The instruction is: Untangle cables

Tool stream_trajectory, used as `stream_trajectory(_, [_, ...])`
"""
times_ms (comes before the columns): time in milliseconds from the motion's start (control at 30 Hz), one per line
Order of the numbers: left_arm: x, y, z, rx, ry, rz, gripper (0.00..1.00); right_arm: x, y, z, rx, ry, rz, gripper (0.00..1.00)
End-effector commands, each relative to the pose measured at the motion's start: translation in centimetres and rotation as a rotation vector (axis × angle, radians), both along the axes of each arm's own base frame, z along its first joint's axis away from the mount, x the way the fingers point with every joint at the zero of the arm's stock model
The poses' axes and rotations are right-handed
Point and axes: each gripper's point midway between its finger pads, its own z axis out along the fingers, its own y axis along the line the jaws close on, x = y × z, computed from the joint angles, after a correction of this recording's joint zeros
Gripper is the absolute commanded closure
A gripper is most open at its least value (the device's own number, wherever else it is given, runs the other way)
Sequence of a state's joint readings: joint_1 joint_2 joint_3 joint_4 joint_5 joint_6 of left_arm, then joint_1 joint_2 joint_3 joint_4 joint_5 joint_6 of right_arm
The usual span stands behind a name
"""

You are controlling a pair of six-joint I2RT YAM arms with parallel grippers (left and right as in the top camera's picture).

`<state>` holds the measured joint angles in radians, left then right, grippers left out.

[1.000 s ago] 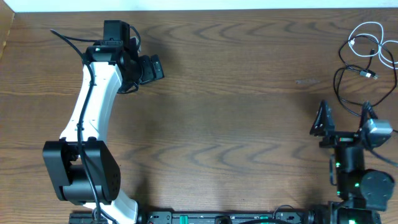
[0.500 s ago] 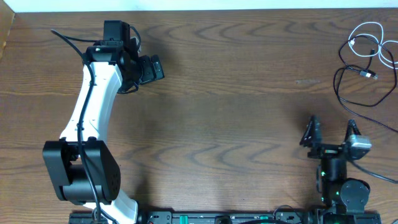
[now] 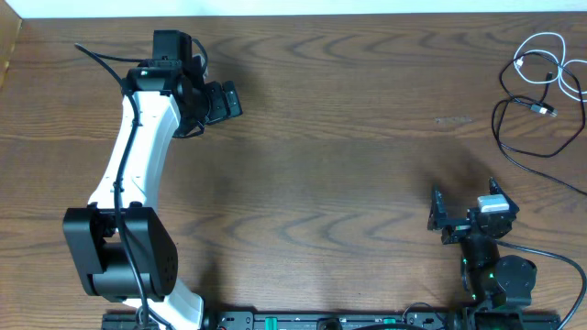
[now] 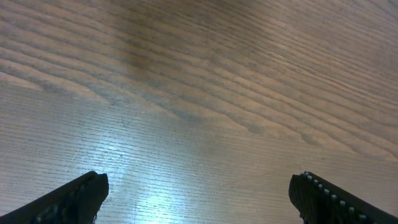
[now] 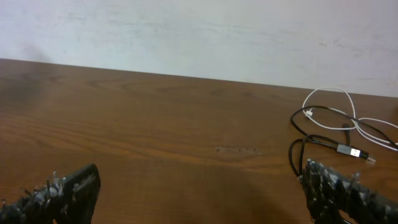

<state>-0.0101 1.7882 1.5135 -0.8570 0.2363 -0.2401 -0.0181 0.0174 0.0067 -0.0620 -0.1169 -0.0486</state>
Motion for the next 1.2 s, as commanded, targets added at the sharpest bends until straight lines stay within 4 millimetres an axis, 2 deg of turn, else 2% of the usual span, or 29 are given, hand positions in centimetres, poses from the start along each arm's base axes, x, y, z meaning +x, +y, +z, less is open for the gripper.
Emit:
stream_trajectory(0, [-0.2, 0.2, -0.3, 0.004, 0.010, 0.008, 0.02, 0.0, 0.4, -0.1, -0.018, -0.001, 0.021, 0.01])
stream_trajectory(433, [-0.1, 0.2, -0.3, 0.004, 0.010, 0.008, 0.02, 0.0, 0.4, -0.1, -0.018, -0.001, 0.022, 0.01])
stream_trajectory(567, [-0.9, 1.5, -0.7, 0.073, 0.043, 0.023, 0.02, 0.0, 0.4, 0.0, -0.018, -0.001, 0.021, 0.01])
stream_trajectory(667, [-1.0, 1.5, -0.1, 0.072, 0.031, 0.024, 0.02, 0.0, 0.4, -0.1, -0.018, -0.001, 0.021, 0.01])
stream_trajectory(733, [-1.1, 1.4, 1.0, 0.071, 0.001, 0.023, 0.02, 0.0, 0.4, -0.1, -0.018, -0.001, 0.021, 0.01])
stream_trajectory(867, [-1.7, 1.4, 4.6, 0.077, -0.096, 0.024, 0.02, 0.0, 0.4, -0.1, -0.018, -0.001, 0.021, 0.01])
stream_trajectory(1033, [-2.3, 1.6, 9.4, 0.115, -0.334, 0.028, 0.03, 0.0, 0.4, -0.1, -0.018, -0.001, 0.021, 0.01])
stream_trajectory(1100, [-2.9, 1.6, 10.7, 0.116, -0.430, 0.026, 0.02, 0.0, 0.4, -0.1, -0.018, -0.001, 0.021, 0.01])
stream_trajectory(1167, [-4.6, 1.6, 11.6, 0.130, -0.564, 0.008, 0.02, 0.0, 0.4, -0.1, -0.018, -0.001, 0.021, 0.01])
